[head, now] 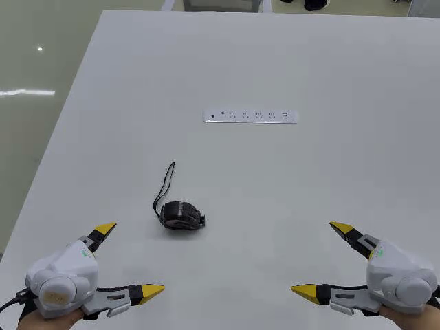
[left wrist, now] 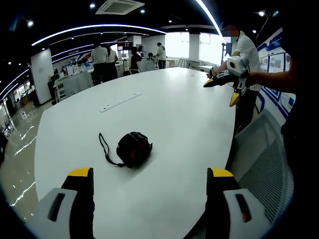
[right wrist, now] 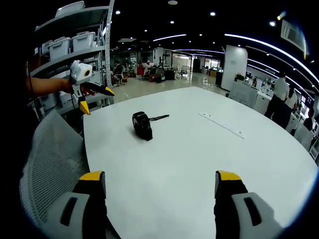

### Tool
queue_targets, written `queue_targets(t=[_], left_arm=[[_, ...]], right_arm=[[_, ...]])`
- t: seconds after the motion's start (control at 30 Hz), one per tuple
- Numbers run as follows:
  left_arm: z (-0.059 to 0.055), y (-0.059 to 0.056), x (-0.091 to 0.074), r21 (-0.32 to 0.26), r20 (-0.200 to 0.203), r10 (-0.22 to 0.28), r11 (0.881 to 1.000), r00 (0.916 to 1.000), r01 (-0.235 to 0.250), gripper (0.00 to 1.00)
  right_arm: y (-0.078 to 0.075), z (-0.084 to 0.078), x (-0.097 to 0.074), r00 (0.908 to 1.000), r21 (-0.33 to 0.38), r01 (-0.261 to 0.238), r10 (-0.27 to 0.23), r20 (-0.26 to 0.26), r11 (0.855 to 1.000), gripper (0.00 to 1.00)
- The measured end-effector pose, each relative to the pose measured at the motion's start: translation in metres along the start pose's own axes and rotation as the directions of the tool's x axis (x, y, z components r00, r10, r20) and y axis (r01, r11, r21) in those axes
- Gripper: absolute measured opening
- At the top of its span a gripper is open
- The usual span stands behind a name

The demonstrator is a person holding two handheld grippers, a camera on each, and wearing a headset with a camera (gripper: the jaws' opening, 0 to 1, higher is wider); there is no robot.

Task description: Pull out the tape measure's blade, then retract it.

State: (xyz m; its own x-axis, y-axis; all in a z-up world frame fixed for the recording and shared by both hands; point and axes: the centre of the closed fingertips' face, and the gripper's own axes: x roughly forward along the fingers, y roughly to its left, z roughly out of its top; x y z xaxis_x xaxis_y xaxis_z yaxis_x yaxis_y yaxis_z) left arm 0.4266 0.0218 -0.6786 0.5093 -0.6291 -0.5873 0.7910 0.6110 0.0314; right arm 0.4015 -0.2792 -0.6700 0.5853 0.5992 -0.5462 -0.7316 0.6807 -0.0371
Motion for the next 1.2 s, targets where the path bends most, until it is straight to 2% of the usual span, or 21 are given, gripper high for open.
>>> queue_targets(t=[0.33,0.47,0.53,0.67,1.2], left_arm=[[0.002,0.007,0.006,0.025,-0.015,-0.019,1.0,0.9997,0.019,0.91],[0.005,0.009,0.009,0.039,-0.02,-0.028,0.999,0.9994,0.029,0.91],[0.004,0.011,0.011,0.048,-0.028,-0.031,0.998,0.9991,0.033,0.9],[0.004,0.014,0.014,0.067,-0.041,-0.044,0.997,0.9982,0.047,0.89],[0.004,0.028,0.029,0.166,-0.116,-0.102,0.979,0.9881,0.12,0.81]], right_arm=[[-0.008,0.003,0.004,0.9997,-0.028,-0.023,0.023,-0.008,0.999,0.89],[-0.011,0.004,0.007,0.9993,-0.053,-0.036,0.036,-0.013,0.998,0.88],[-0.012,0.007,0.008,0.9988,-0.09,-0.05,0.049,-0.007,0.995,0.86],[-0.013,0.009,0.012,0.9977,-0.102,-0.068,0.067,-0.008,0.992,0.83],[-0.016,0.017,0.034,0.9894,-0.177,-0.144,0.139,-0.043,0.974,0.77]])
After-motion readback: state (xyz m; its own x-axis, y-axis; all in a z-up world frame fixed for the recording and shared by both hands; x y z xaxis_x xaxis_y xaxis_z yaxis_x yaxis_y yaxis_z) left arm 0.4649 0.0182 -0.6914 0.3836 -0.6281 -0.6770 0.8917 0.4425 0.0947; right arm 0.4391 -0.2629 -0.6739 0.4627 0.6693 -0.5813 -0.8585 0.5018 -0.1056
